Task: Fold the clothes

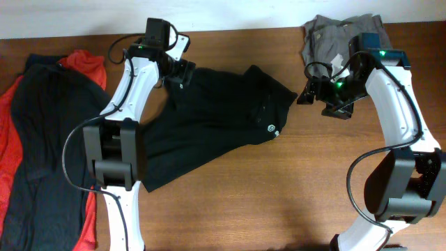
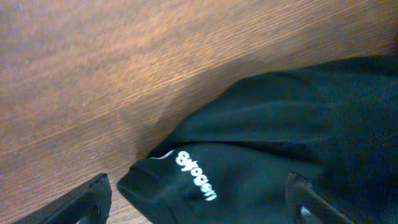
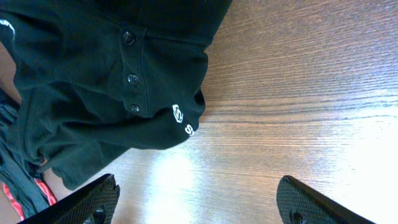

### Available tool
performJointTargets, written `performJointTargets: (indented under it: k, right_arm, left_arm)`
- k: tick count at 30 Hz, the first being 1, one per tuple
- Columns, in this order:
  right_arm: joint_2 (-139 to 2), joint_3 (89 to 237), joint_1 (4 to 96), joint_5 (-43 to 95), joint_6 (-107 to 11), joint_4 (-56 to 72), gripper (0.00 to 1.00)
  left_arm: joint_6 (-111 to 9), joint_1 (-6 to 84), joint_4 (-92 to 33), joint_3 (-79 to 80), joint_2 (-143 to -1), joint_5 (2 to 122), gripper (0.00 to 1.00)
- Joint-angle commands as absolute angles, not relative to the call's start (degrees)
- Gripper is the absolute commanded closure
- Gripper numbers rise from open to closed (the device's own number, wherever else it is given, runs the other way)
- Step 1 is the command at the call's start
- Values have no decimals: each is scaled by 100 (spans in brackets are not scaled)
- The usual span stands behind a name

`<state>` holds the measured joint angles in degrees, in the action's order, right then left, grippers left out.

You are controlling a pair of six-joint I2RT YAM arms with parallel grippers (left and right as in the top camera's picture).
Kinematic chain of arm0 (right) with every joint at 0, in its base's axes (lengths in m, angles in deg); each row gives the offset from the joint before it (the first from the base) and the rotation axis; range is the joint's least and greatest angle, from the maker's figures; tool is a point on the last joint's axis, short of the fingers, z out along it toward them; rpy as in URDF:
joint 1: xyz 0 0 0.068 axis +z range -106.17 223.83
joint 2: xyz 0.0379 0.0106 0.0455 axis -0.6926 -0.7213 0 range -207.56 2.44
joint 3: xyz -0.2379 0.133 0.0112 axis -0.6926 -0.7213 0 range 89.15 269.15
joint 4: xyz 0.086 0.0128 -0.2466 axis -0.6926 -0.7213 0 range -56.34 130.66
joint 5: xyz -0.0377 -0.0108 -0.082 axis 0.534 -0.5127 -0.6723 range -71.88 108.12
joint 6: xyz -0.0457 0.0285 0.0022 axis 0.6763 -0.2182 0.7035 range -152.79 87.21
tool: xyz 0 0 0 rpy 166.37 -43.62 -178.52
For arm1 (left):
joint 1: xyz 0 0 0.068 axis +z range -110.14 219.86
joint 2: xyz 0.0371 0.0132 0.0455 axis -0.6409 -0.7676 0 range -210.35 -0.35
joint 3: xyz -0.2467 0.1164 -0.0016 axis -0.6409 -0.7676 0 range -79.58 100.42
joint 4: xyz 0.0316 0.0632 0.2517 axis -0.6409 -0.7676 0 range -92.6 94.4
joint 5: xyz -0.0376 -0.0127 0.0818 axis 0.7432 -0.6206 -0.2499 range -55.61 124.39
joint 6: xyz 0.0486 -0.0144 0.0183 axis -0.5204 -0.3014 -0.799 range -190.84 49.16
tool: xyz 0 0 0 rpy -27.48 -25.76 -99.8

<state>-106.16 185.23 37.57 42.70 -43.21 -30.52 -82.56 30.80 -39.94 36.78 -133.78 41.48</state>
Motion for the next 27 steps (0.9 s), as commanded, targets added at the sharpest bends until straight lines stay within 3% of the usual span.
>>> performJointTargets:
  k: [1, 2, 3, 5, 11, 13, 14, 17, 24, 27]
  right_arm:
    - [-10550, 18571, 3788, 4296, -4203, -3078, 14]
    - [-10550, 18571, 3788, 4294, -4205, -3078, 14]
    - [-10550, 18571, 3788, 4294, -4205, -3078, 14]
    - [-10550, 18571, 3788, 4294, -4203, -3078, 14]
    - [-10550, 18568, 3788, 4294, -4115, -3078, 14]
    - [-10550, 18571, 3788, 4294, -4115, -3080, 14]
    - [-10550, 18571, 3788, 4296, -4115, -3091, 14]
    - [-10550, 18571, 3788, 4296, -4113, -3093, 15]
    - [-10550, 18571, 3788, 4327, -3977, -3113, 18]
    - [-10550, 18571, 3794, 5004, -3508, -3115, 17]
  left_arm:
    - [-8206, 3192, -3908, 3674, -13635, 4188, 21]
    - [-8204, 3192, -3887, 3674, -13708, 4142, 29]
    - [-8204, 3190, -3884, 3674, -13743, 4063, 44]
    - [-8204, 3187, -3889, 3674, -13858, 4013, 56]
    - [-8204, 3190, -3839, 3674, -14195, 3587, 58]
    - [-8202, 3190, -3845, 3682, -14193, 3543, 92]
    - [-8134, 3190, -3898, 3752, -14188, 3536, 99]
    - [-7911, 3190, -4378, 4349, -14175, 3456, 99]
    - [-7883, 3085, -6138, 7765, -14153, 3460, 99]
    - [-7596, 3041, -6295, 8799, -14153, 3464, 99]
